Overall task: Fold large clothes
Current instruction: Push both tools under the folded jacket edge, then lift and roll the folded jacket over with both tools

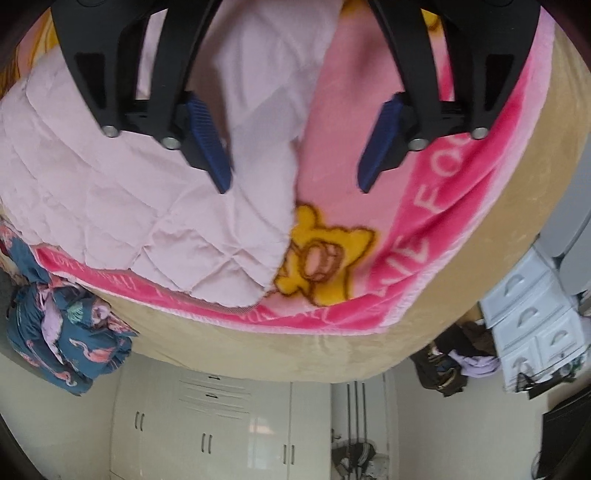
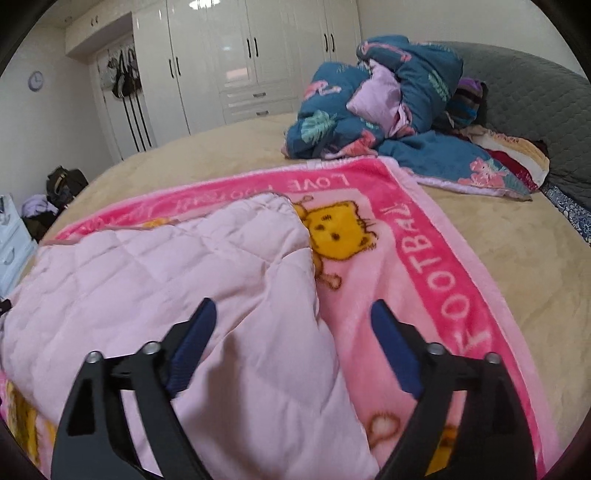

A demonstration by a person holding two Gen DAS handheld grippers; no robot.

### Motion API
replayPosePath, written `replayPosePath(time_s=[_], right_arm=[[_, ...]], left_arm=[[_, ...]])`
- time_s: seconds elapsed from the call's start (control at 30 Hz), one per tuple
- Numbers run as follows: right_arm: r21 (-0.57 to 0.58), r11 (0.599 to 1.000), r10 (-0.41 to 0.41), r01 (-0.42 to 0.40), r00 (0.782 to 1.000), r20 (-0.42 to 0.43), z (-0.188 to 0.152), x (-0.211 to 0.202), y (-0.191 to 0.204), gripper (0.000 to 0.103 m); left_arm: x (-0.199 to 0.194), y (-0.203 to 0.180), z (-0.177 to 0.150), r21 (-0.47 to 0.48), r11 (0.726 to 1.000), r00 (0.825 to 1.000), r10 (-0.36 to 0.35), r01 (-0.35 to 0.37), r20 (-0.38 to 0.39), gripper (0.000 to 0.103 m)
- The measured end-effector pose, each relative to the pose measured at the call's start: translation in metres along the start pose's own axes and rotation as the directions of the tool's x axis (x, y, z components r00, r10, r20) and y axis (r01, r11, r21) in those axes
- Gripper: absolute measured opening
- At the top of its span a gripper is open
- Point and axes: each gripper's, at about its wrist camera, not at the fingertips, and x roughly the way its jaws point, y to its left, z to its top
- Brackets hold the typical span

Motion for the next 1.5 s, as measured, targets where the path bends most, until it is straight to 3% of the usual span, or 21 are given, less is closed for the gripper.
replayPosePath(time_s=[0.13,0.17,0.67,0.97,1.17,1.37,1.5], right_arm=[[0.003,0.999,0.041,-0.041,0.998,0.036,-0.007,-0.034,0.002,0.097],[0.001,0.998,0.056,-0.056,0.998,0.043,-0.01,-0.043,0.003,0.097],[-0.033,0.994,0.107,-0.105,0.99,0.088,-0.046,-0.122,0.018,0.099],[0.0,0.993,0.115,-0.115,0.992,0.046,-0.067,-0.124,0.023,0.099],[0.104,0.988,0.119,-0.118,0.993,-0.001,-0.084,-0.11,0.018,0.099],[0.292,0.949,0.147,-0.119,0.986,-0.076,-0.101,-0.078,0.004,0.099],[0.462,0.878,0.189,-0.123,0.977,-0.099,-0.11,-0.053,-0.011,0.099]], left_arm=[[-0.026,0.006,-0.003,-0.024,1.0,1.0,0.004,-0.004,0.017,0.092],[-0.034,0.007,-0.005,-0.029,1.0,1.0,0.008,-0.007,0.023,0.094],[-0.103,0.0,-0.045,-0.044,0.997,0.998,-0.062,0.063,0.02,0.094],[-0.109,-0.006,-0.072,-0.039,0.997,0.997,-0.071,0.07,-0.025,0.094],[-0.101,-0.006,-0.088,-0.082,0.992,0.991,-0.103,0.096,-0.082,0.094],[-0.068,-0.002,-0.102,-0.264,0.948,0.959,-0.226,0.176,-0.173,0.094],[-0.043,0.008,-0.103,-0.426,0.88,0.933,-0.309,0.208,-0.183,0.094]])
